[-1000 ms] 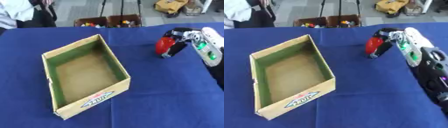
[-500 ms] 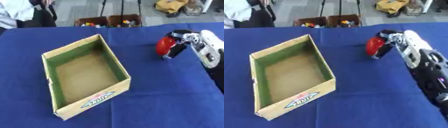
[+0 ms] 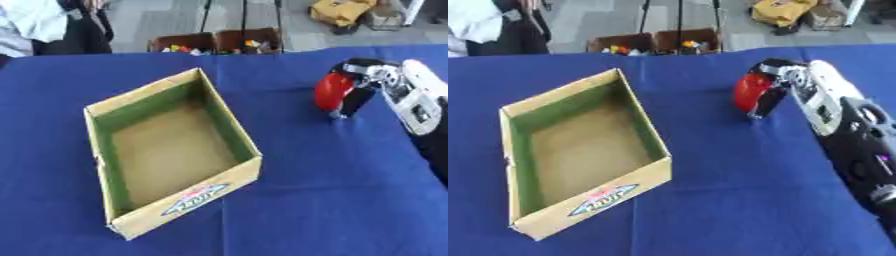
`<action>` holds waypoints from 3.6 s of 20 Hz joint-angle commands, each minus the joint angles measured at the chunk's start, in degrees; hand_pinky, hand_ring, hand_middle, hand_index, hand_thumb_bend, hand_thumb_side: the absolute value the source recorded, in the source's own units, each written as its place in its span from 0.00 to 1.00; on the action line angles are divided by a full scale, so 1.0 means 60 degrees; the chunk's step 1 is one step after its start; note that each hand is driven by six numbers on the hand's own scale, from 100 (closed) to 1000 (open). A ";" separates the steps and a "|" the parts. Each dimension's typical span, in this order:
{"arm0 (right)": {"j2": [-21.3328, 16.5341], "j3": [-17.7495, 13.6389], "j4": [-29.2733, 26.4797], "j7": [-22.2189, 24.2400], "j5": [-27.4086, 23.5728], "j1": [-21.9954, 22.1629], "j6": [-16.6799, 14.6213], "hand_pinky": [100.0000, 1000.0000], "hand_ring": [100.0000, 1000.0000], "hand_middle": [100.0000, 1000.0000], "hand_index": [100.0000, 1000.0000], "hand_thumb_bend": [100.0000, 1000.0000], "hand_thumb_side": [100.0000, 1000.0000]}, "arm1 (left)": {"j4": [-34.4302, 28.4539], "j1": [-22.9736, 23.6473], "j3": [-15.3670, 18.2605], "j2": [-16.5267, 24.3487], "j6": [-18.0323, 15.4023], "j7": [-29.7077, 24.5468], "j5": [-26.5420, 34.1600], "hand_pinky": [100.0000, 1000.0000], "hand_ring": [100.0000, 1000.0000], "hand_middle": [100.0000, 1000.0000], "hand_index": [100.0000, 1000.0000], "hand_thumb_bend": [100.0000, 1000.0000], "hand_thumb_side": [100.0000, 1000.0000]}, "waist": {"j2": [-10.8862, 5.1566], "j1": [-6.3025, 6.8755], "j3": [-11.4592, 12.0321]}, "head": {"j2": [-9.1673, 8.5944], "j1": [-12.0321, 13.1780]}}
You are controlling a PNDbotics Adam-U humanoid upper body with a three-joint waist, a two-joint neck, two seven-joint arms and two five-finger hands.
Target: Pick up objects on the table and place them in the box.
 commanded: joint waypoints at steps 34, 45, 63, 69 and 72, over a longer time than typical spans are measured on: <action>-0.0705 0.0232 -0.3650 -0.0772 -0.1027 -0.0282 0.0654 0.41 0.54 0.57 0.65 0.08 0.00 | -0.0157 -0.0108 0.0118 0.0253 0.0138 0.0200 0.0073 0.59 0.77 0.76 0.80 0.00 0.74 | -0.0525 -0.0142 -0.0198 | 0.0041 0.0084; -0.0261 0.0810 -0.5384 0.0041 -0.1039 -0.0739 0.0840 0.41 0.55 0.56 0.64 0.03 0.00 | -0.0157 -0.0108 0.0089 0.0258 0.0121 0.0160 0.0142 0.59 0.77 0.76 0.80 0.00 0.75 | -0.0834 -0.0240 -0.0109 | 0.0083 0.0030; 0.2018 0.1381 -0.3930 0.0154 -0.0640 -0.1553 0.0830 0.41 0.54 0.55 0.62 0.03 0.00 | -0.0157 -0.0379 -0.0009 0.0143 0.0003 0.0041 0.0198 0.59 0.77 0.76 0.80 0.00 0.75 | -0.0714 -0.0386 0.0501 | 0.0055 -0.0497; 0.2581 0.1427 -0.3416 -0.0028 -0.0723 -0.1581 0.0756 0.41 0.54 0.54 0.62 0.03 0.00 | -0.0157 -0.0480 -0.0040 0.0081 -0.0025 0.0016 0.0220 0.59 0.77 0.76 0.80 0.00 0.75 | -0.0593 -0.0477 0.0685 | 0.0050 -0.0526; 0.2894 0.1452 -0.3247 -0.0070 -0.0739 -0.1554 0.0755 0.40 0.54 0.54 0.62 0.02 0.00 | -0.0157 -0.0516 -0.0050 0.0047 -0.0021 0.0003 0.0235 0.59 0.77 0.76 0.80 0.00 0.75 | -0.0566 -0.0495 0.0743 | 0.0024 -0.0567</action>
